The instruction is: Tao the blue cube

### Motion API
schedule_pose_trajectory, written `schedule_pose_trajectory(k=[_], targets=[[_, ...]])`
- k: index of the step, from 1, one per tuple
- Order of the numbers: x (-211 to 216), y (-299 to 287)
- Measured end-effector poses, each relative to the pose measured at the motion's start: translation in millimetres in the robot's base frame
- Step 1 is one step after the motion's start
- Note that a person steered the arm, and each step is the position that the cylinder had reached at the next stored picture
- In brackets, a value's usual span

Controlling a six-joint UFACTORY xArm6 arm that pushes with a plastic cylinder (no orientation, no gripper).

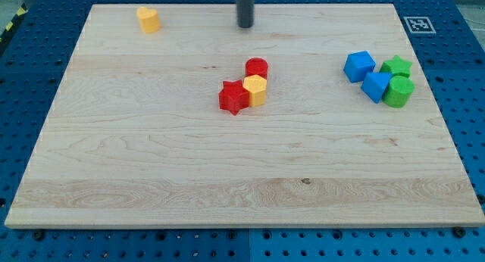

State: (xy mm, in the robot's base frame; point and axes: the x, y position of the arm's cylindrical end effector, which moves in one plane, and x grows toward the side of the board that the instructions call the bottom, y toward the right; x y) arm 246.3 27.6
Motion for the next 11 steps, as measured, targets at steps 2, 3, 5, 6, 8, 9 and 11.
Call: schedule_pose_trajectory(k=[2,3,5,6,8,9,11], targets=[[2,121],[21,149],[64,186],[79,186],[99,186],[105,186],[122,171]])
